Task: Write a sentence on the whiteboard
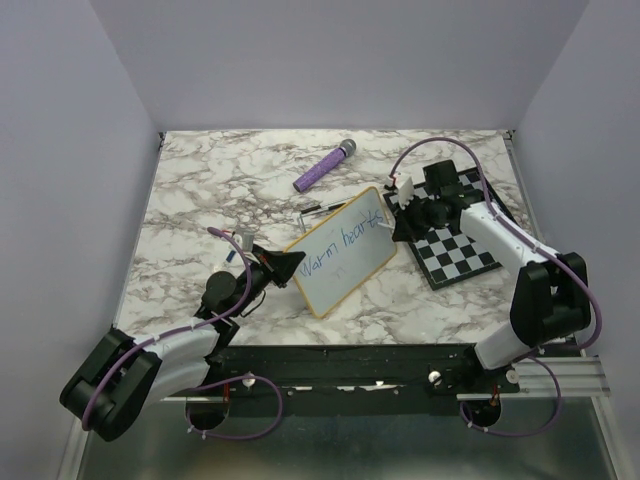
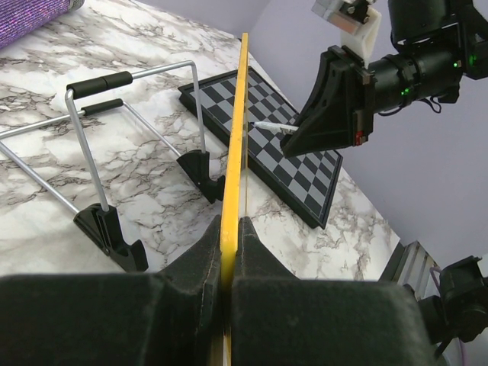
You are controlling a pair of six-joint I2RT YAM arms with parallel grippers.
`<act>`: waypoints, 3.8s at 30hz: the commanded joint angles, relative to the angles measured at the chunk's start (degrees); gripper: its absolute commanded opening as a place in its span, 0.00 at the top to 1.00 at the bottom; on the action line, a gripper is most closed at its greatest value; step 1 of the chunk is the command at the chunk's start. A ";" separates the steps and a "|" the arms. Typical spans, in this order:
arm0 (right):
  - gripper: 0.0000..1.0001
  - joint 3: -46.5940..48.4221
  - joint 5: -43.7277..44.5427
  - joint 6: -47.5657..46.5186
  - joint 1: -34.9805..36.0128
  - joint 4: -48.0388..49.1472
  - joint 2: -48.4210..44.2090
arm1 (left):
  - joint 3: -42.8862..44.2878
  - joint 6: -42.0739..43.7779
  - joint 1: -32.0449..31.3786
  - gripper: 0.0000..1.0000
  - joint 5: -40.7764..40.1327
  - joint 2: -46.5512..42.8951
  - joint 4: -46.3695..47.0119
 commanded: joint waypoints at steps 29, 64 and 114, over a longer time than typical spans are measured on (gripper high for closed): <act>1.00 -6.92 -22.69 -6.06 1.15 -3.48 -19.20 | -0.01 0.30 -0.27 1.00 2.10 1.98 0.38; 1.00 -7.70 -11.71 -3.42 18.90 1.61 -19.29 | 0.96 -2.69 -0.27 1.00 1.49 4.35 1.44; 0.99 -11.66 -5.03 -7.91 24.80 2.05 -18.41 | -1.50 -3.12 -0.27 1.00 -1.50 0.57 0.73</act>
